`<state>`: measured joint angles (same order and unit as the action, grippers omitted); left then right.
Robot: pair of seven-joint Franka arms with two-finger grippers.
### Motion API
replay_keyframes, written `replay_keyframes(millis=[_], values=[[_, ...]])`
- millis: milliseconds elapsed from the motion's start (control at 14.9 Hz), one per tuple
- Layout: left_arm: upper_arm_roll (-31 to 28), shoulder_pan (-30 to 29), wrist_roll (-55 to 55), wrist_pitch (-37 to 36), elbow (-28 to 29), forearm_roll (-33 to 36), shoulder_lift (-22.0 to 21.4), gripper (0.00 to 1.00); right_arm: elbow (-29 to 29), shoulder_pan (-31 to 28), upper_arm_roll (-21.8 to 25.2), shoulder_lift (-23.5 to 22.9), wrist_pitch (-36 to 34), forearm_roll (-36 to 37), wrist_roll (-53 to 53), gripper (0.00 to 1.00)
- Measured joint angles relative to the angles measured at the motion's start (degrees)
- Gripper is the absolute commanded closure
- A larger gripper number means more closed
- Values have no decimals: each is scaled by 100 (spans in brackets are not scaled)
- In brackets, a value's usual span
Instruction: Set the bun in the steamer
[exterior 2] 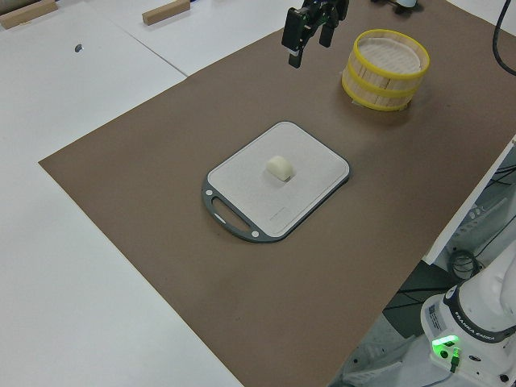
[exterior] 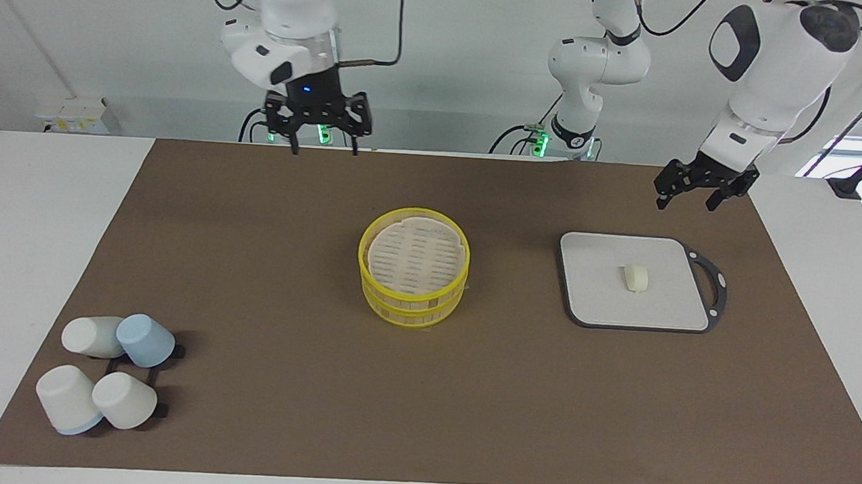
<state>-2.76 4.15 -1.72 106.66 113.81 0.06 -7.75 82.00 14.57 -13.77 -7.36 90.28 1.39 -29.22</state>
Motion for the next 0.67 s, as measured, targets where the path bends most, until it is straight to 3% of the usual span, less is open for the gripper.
replay_keyframes(millis=[134, 335, 536, 670], values=[[-20, -26, -100, 856, 800, 0, 26, 0, -578, 822, 23, -936, 560, 293, -1070, 0], [-28, -65, -161, 2102, 1702, 0, 237, 0, -1024, 1502, 45, -1951, 1419, 772, -1777, 0], [-31, -83, -165, 3058, 2038, 0, 716, 0, -930, 1648, 56, -2335, 1928, 877, -1891, 0], [-31, -83, -166, 3376, 2039, 0, 990, 0, -526, 1645, 77, -2384, 2520, 882, -2027, 0]])
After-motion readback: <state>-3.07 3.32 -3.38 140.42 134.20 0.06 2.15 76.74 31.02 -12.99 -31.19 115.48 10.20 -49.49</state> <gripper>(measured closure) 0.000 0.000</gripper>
